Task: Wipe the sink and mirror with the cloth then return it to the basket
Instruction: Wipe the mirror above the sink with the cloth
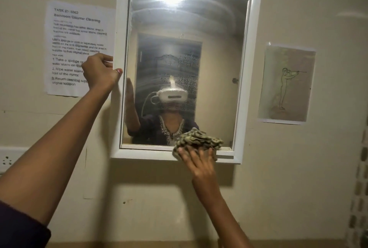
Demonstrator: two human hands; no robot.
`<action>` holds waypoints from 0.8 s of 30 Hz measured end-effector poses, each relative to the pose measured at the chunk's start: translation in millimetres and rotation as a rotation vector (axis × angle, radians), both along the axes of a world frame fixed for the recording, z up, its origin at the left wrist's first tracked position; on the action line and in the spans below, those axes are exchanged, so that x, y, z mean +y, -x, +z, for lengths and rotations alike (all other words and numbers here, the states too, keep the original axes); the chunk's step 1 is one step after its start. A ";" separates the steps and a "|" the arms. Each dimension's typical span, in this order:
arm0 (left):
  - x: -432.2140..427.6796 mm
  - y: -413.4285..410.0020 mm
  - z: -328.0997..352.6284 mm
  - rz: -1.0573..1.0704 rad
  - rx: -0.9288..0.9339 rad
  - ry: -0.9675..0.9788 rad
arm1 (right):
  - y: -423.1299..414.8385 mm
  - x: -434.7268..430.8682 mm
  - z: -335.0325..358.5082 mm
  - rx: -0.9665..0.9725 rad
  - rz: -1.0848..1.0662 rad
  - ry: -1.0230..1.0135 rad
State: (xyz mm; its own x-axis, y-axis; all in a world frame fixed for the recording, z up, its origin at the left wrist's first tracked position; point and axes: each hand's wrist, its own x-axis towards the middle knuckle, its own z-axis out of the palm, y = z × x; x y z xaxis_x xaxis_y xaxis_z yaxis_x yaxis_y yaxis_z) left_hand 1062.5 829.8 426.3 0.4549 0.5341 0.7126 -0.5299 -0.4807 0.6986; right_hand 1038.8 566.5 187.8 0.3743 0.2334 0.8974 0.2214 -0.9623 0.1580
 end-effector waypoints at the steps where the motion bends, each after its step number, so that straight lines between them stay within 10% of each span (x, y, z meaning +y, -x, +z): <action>1: -0.2 -0.4 0.3 0.006 0.001 0.005 | 4.3 -6.7 2.1 0.005 0.006 -0.041; 10: -2.6 -2.5 -0.2 0.057 0.015 -0.033 | -6.8 53.9 23.0 0.028 0.100 -0.396; 18: 0.3 -10.6 4.2 0.009 0.042 0.018 | -18.2 32.7 62.2 0.001 0.180 0.506; 24: 0.6 -9.7 3.8 0.013 0.036 0.030 | -3.8 -56.9 77.2 -0.051 0.043 -0.067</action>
